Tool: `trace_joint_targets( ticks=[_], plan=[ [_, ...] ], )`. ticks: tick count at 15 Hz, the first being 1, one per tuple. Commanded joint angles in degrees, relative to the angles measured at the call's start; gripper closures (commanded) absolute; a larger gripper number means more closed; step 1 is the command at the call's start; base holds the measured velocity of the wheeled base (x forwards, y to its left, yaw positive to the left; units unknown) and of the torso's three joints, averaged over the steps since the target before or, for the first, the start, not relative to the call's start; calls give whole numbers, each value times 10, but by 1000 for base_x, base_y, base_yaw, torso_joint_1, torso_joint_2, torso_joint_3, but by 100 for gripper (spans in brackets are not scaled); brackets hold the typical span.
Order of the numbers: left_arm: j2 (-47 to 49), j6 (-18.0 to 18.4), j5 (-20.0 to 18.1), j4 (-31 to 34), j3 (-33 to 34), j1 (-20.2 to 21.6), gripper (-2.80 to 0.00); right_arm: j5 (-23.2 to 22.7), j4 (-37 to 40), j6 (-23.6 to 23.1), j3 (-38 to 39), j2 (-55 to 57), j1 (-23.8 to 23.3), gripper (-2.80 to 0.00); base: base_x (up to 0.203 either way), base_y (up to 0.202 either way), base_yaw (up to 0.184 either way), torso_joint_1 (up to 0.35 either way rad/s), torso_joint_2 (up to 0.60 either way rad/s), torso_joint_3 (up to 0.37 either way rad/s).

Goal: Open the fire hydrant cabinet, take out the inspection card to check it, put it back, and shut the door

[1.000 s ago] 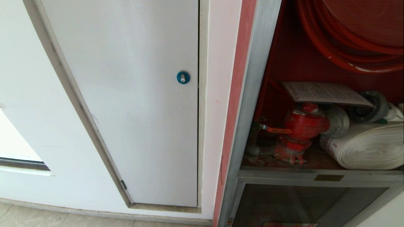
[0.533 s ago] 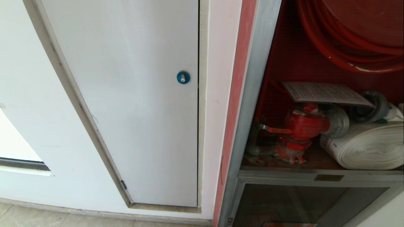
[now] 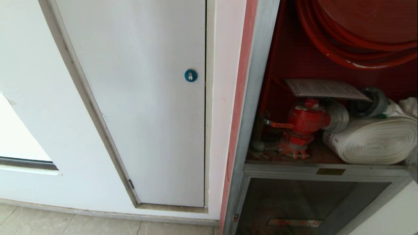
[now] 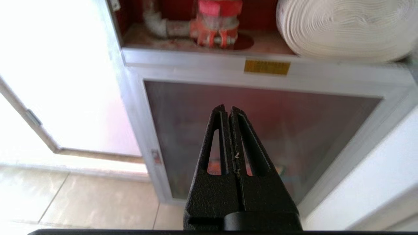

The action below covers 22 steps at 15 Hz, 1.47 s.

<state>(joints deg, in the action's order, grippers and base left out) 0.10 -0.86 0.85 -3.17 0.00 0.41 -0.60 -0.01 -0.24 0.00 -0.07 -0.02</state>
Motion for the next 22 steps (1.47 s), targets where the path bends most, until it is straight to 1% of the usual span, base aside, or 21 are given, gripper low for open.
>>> trace_joint_targets(
  ticks=[1,22],
  plan=[
    [0,0,0,-1,11,0,0,0,0,0,0,1,0,0,-195,0,3,-5,2,-1],
    [0,0,0,0,11,0,0,0,0,0,0,1,0,0,-191,0,1,2,1,3]
  ],
)
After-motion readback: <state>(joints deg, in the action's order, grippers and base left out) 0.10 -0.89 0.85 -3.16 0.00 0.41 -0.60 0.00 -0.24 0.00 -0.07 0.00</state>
